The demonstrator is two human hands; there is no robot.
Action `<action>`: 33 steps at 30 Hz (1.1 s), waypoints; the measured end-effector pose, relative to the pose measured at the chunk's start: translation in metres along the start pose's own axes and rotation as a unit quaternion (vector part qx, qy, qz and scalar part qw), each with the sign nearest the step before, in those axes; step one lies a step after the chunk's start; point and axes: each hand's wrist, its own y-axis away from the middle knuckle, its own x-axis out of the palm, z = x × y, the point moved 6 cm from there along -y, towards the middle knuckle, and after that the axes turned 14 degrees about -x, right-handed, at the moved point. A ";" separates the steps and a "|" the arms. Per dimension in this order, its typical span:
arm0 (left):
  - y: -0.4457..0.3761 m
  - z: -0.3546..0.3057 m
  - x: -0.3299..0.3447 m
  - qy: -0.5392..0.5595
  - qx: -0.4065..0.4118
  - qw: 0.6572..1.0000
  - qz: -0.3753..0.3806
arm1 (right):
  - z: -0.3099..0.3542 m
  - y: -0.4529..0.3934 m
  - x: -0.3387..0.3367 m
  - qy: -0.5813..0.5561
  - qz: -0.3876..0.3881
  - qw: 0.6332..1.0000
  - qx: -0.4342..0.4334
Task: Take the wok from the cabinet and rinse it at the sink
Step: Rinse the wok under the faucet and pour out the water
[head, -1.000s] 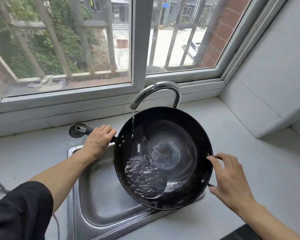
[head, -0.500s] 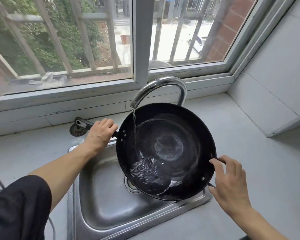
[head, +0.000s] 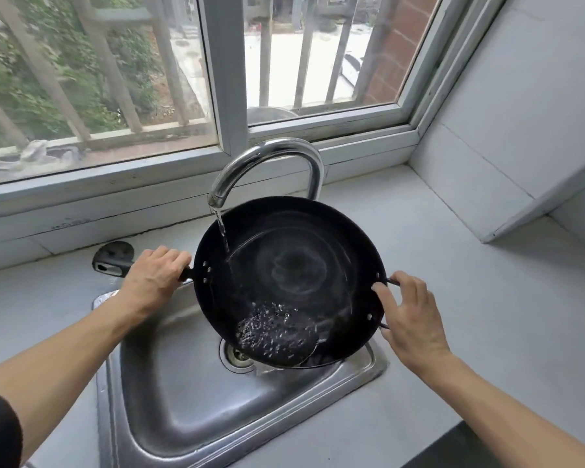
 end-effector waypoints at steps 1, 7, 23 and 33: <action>0.002 0.000 0.001 0.005 0.005 1.000 0.006 | -0.002 -0.001 0.000 0.001 -0.004 1.000 -0.004; 0.008 -0.003 -0.003 0.029 -0.006 0.999 0.019 | -0.004 -0.001 -0.002 0.008 -0.027 0.999 -0.020; -0.013 0.004 -0.020 0.026 -0.037 0.999 -0.008 | 0.006 -0.003 -0.020 0.033 -0.072 0.997 -0.009; 0.005 0.035 -0.039 -0.007 -0.049 0.998 -0.029 | 0.019 -0.023 -0.008 -0.001 -0.066 0.998 -0.007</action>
